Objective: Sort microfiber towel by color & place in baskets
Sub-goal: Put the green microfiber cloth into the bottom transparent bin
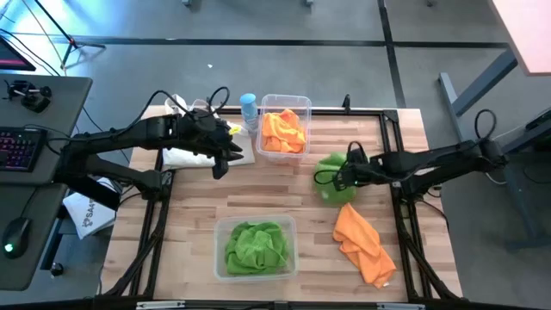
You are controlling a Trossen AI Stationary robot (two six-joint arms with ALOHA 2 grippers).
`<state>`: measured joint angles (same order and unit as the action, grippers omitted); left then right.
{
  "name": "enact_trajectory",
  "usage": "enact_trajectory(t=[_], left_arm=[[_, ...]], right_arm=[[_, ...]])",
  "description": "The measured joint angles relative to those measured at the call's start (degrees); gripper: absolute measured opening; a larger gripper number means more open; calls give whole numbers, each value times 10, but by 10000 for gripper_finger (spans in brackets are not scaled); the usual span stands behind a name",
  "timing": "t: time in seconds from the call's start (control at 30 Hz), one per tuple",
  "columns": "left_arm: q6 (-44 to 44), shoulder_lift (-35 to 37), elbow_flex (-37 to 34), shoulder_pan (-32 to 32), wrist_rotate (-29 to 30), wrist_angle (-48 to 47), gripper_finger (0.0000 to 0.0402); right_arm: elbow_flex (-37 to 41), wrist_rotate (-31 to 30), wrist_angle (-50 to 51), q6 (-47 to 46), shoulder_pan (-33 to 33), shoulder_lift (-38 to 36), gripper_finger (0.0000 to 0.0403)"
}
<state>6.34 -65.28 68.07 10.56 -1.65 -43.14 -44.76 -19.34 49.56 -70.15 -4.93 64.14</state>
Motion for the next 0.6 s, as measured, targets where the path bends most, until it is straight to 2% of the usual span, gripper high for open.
enact_trajectory(t=[0.13,0.23,0.37,0.6], left_arm=[[0,-21,0,-17,-1,38,92],[0,-40,0,-30,-1,52,92],[0,-60,0,-41,3,57,92],[28,-61,0,-43,7,54,92]], right_arm=[[-119,-44,99,64,-3,0,5],[-196,-88,126,113,-17,0,4],[-273,-109,107,208,-40,0,2],[-349,-95,8,355,-83,7,1]])
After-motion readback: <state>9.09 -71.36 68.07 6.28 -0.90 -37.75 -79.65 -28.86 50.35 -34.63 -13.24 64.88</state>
